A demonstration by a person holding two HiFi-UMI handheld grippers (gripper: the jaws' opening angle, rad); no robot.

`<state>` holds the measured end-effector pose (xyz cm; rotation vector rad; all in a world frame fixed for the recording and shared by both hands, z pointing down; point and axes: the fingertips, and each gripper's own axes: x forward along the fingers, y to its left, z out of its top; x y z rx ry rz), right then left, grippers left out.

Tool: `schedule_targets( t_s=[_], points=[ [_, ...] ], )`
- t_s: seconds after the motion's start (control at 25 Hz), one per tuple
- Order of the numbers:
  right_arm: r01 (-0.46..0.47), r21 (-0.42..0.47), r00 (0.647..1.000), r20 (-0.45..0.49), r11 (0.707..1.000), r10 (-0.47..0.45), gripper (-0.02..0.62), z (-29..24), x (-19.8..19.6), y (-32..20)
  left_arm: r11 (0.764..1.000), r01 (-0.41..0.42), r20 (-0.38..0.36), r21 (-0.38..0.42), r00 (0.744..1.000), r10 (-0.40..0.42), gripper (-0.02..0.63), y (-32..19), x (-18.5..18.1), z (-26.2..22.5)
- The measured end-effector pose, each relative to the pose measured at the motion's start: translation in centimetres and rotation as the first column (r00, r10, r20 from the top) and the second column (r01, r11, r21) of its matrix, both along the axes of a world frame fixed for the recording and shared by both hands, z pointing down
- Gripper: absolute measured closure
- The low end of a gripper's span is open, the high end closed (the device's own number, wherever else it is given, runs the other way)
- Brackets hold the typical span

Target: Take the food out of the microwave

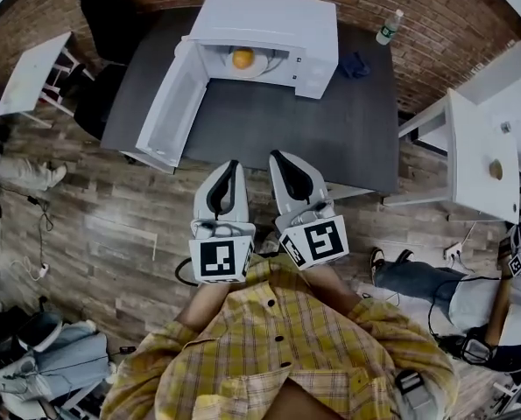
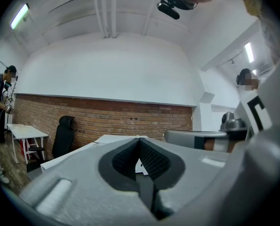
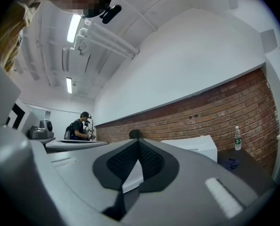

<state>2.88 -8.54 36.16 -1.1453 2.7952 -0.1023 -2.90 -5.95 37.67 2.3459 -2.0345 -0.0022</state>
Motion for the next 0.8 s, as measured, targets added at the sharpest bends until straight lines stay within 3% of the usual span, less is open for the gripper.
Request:
schedule_targets(
  t_s=[0.52, 0.8],
  points=[
    [-0.058, -0.077, 0.998, 0.003, 0.995, 0.058, 0.592, 0.5, -4.5, -8.3, 0.996, -0.088, -0.020, -0.017, 0.996, 0.087, 0.606, -7.3, -3.9, -0.1],
    [-0.060, -0.188, 0.990, 0.111, 0.980, 0.082, 0.592, 2.9, -6.1, -11.9, 0.992, -0.122, -0.031, -0.018, 0.992, 0.121, 0.606, -9.7, -5.8, 0.5]
  ],
)
